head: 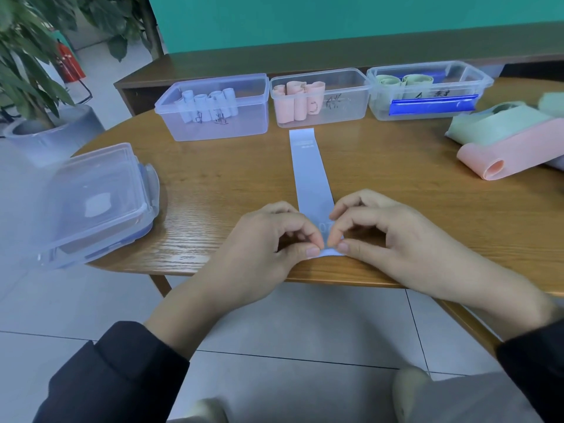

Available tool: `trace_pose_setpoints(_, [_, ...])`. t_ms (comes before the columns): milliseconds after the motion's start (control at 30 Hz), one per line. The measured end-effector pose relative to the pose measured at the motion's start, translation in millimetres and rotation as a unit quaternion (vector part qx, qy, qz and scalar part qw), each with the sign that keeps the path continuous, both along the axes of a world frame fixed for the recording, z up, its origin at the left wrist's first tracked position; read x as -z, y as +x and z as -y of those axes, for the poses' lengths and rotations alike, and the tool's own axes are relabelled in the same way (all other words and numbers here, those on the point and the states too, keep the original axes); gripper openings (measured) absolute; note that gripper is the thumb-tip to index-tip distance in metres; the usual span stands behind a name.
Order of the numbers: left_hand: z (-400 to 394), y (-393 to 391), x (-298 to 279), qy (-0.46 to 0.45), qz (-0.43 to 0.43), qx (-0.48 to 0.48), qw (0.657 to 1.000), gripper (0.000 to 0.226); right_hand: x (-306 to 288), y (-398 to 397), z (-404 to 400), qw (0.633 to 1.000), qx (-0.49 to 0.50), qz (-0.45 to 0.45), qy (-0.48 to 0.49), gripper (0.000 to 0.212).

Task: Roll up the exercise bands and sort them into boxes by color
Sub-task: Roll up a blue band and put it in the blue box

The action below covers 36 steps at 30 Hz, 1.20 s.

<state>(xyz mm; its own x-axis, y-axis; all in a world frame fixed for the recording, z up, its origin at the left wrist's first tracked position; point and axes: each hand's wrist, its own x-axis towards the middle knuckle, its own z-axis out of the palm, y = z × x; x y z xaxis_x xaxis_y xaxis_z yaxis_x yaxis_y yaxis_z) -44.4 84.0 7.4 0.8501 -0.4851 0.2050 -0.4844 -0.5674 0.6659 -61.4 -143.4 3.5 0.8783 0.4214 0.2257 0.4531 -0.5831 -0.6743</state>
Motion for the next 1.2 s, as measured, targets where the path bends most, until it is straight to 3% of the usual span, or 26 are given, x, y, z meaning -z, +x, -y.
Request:
trace_pose_setpoints(200, [-3,-1,7,0.027,0.082,0.010,0.996,0.011,5,-1,7,0.996,-0.028,0.048,-0.067,0.014])
trace_pose_setpoints(467, [-7,-4,4,-0.004,0.066,-0.007,0.998,0.006,3,-1,8,0.999,0.008,0.036,-0.011,0.009])
trace_pose_setpoints(833, [-3,-2,5,0.009,0.080,-0.017,0.997,0.005,4,1,7,0.997,0.003,0.063,-0.036,0.006])
trace_pose_setpoints(1000, [2,0,5,-0.015,0.052,-0.030,0.998,0.010,1,5,2,0.998,0.041,0.023,-0.046,0.006])
trace_pose_setpoints(1200, [4,-1,12,-0.003,0.104,-0.012,0.995,0.017,-3,8,-1,0.997,0.067,-0.021,-0.031,0.009])
